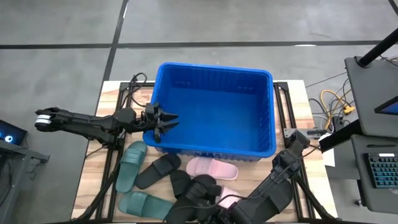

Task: Pick and place slides into bin
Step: Put the top right black slide into the blue bin

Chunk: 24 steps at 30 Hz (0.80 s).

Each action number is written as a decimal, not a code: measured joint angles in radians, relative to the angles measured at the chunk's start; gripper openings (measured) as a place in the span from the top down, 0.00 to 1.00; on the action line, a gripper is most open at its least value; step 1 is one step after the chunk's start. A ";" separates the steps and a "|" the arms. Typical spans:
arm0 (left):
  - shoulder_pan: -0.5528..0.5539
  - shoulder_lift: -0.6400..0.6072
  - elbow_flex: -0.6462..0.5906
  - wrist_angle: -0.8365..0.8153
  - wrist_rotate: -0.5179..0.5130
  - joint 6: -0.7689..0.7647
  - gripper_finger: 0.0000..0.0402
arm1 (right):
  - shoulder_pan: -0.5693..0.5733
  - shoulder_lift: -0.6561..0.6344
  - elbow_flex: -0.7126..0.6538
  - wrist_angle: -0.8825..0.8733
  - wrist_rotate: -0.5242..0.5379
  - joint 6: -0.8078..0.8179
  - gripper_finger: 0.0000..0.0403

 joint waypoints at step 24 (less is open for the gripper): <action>0.000 0.000 0.000 0.000 -0.002 -0.001 0.62 | 0.015 -0.035 -0.022 -0.132 0.009 0.469 0.45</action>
